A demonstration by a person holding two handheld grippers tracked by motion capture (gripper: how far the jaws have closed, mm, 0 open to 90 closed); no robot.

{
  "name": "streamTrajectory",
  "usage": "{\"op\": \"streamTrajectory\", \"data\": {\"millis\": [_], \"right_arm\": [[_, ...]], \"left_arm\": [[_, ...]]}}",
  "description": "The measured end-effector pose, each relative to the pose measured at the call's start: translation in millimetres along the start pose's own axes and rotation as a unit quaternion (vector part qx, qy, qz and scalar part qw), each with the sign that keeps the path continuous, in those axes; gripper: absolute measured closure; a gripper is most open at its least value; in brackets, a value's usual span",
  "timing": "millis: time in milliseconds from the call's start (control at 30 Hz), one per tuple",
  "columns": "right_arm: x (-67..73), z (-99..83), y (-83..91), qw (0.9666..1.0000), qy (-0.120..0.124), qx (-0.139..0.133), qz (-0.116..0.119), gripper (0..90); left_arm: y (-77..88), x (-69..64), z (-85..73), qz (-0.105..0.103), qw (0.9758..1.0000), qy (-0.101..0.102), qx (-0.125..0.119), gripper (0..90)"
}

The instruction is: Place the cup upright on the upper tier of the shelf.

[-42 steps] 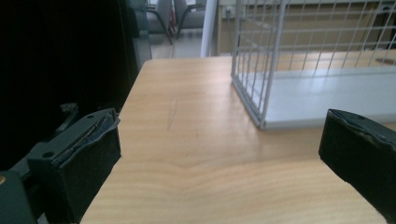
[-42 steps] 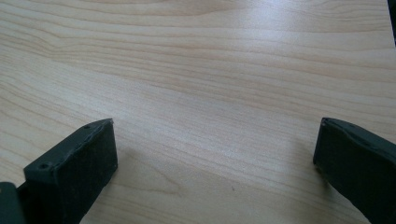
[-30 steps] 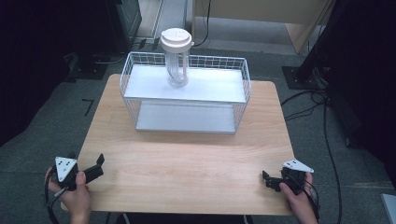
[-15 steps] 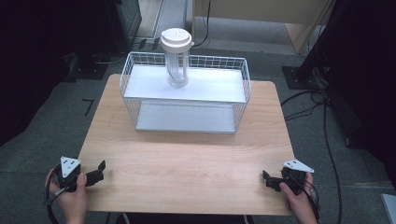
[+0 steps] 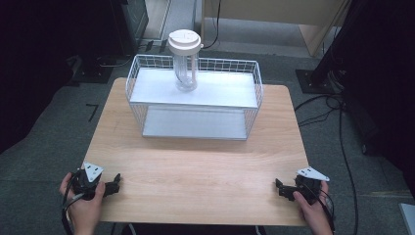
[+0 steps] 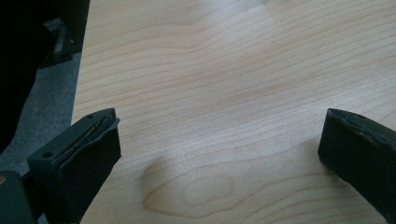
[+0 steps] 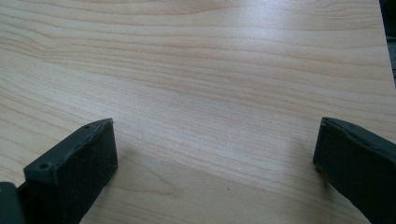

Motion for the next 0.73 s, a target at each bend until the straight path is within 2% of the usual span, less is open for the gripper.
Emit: {"op": "streamTrajectory", "data": {"millis": [300, 433, 600, 733], "right_arm": [[-0.9, 0.6, 0.3, 1.0, -0.004, -0.003, 0.003, 0.0], [-2.7, 0.5, -0.4, 0.9999, -0.008, -0.001, -0.008, 0.0], [-2.7, 0.5, -0.3, 0.9999, -0.006, -0.001, -0.009, 0.0], [-2.3, -0.3, 0.5, 1.0, -0.005, -0.001, -0.008, 0.0]], "left_arm": [[-2.4, -2.6, -2.2, -0.044, 0.9986, 0.022, 0.019, 0.0], [-3.2, -2.5, -2.7, -0.051, 0.9979, 0.032, 0.022, 0.0], [-4.4, -2.3, -3.8, -0.065, 0.9964, 0.045, 0.031, 0.0], [-4.5, -2.3, -4.0, -0.066, 0.9963, 0.046, 0.032, 0.0]]}}
Point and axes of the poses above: each handheld gripper's, and its own axes: y roughly backward along the jaws, z roughly out of its top, x roughly to its left, the point moved 10 cm from there along -y, roughly forward along the jaws, and after that the axes turned 1 degree about z, right-handed, at the moved point
